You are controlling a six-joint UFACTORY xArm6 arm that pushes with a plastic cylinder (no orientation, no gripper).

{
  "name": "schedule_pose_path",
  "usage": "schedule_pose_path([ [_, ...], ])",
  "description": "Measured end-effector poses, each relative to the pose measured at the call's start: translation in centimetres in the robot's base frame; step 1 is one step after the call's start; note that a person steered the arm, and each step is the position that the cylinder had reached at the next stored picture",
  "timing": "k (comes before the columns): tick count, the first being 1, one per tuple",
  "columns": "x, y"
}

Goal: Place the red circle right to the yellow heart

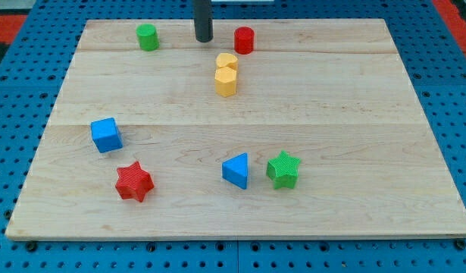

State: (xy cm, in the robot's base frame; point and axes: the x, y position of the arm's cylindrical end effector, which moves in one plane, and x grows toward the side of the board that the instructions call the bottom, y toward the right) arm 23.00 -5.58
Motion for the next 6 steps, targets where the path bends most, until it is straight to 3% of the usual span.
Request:
schedule_pose_path([
  [1,-0.4,6.9],
  [3,3.6,12.9],
  [5,6.3,11.8],
  [6,4.6,7.9],
])
